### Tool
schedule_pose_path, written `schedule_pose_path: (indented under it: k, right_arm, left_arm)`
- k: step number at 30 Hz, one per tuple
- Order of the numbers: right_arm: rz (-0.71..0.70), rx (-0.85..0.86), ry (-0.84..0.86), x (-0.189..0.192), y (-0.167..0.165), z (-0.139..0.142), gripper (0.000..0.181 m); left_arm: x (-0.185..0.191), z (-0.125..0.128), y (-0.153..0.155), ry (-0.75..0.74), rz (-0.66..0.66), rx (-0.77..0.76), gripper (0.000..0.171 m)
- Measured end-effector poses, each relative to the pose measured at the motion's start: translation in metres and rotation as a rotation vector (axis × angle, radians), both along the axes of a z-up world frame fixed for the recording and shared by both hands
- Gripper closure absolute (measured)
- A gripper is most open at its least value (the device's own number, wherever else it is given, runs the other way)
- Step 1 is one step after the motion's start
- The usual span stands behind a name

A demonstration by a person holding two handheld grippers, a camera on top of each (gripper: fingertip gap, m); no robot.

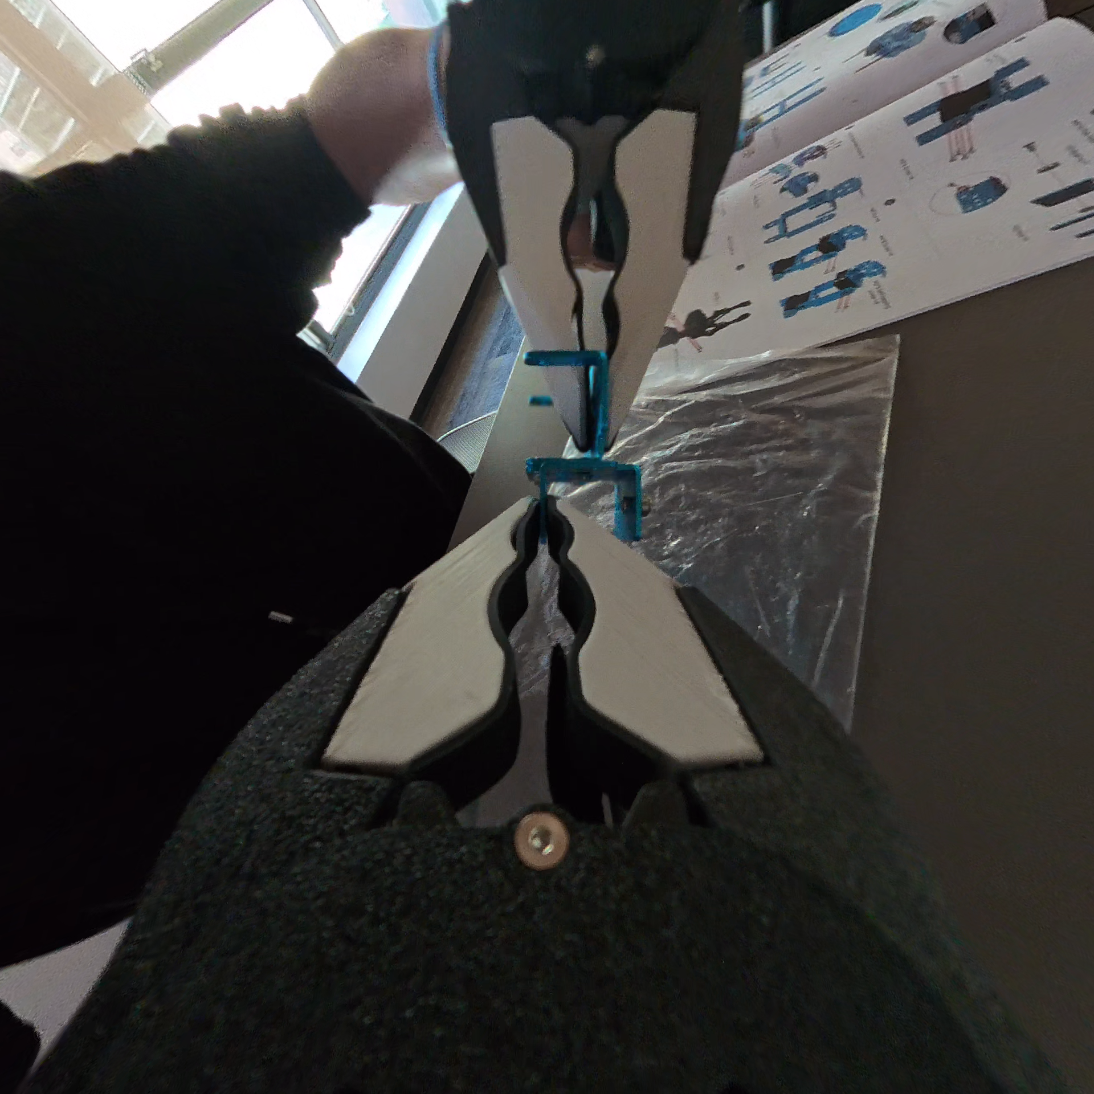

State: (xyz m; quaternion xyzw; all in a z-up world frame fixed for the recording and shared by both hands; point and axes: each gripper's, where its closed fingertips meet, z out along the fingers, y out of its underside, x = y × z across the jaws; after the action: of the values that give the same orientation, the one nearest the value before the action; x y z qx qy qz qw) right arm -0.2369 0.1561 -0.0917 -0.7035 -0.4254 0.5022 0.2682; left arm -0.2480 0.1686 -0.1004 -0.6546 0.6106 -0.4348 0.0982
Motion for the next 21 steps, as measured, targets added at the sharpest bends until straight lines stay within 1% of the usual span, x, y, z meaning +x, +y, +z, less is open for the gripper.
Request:
schedule_pose_path:
  k: [2, 4, 5, 7, 8, 10, 12, 13, 16, 19, 20, 21]
  right_arm:
    - [-0.049, 0.007, -0.02, 0.003, 0.009, -0.006, 0.179]
    - [-0.146, 0.065, -0.138, 0.013, 0.026, -0.019, 0.16]
    - [-0.191, 0.109, -0.177, 0.018, 0.032, -0.021, 0.148]
    - [-0.274, 0.229, -0.213, 0.025, 0.039, -0.019, 0.137]
    - [-0.311, 0.287, -0.216, 0.027, 0.04, -0.017, 0.133]
    - [-0.381, 0.401, -0.207, 0.028, 0.041, -0.013, 0.126]
    - [-0.468, 0.496, -0.195, 0.028, 0.044, -0.012, 0.118]
    - [-0.482, 0.529, -0.2, 0.026, 0.045, -0.013, 0.119]
    - [-0.529, 0.594, -0.238, 0.027, 0.053, -0.017, 0.121]
    - [-0.543, 0.571, -0.229, 0.03, 0.054, -0.02, 0.121]
    - [-0.549, 0.558, -0.195, 0.03, 0.054, -0.017, 0.12]
    - [-0.55, 0.542, -0.16, 0.031, 0.053, -0.013, 0.118]
  left_arm:
    - [-0.001, -0.004, 0.009, 0.132, 0.078, -0.014, 0.17]
    - [-0.009, -0.011, 0.029, 0.304, 0.214, -0.016, 0.17]
    - [-0.012, -0.011, 0.038, 0.363, 0.267, -0.029, 0.17]
    - [-0.02, -0.012, 0.048, 0.483, 0.34, -0.075, 0.17]
    - [-0.023, -0.015, 0.051, 0.535, 0.357, -0.078, 0.17]
    - [-0.03, -0.024, 0.054, 0.642, 0.362, -0.031, 0.17]
    - [-0.036, -0.035, 0.052, 0.728, 0.378, -0.013, 0.17]
    - [-0.039, -0.041, 0.05, 0.771, 0.374, -0.004, 0.17]
    - [-0.046, -0.053, 0.045, 0.842, 0.389, 0.007, 0.17]
    - [-0.041, -0.062, 0.046, 0.806, 0.431, -0.015, 0.169]
    - [-0.038, -0.063, 0.046, 0.789, 0.436, -0.028, 0.167]
    - [-0.037, -0.064, 0.045, 0.776, 0.437, -0.033, 0.158]
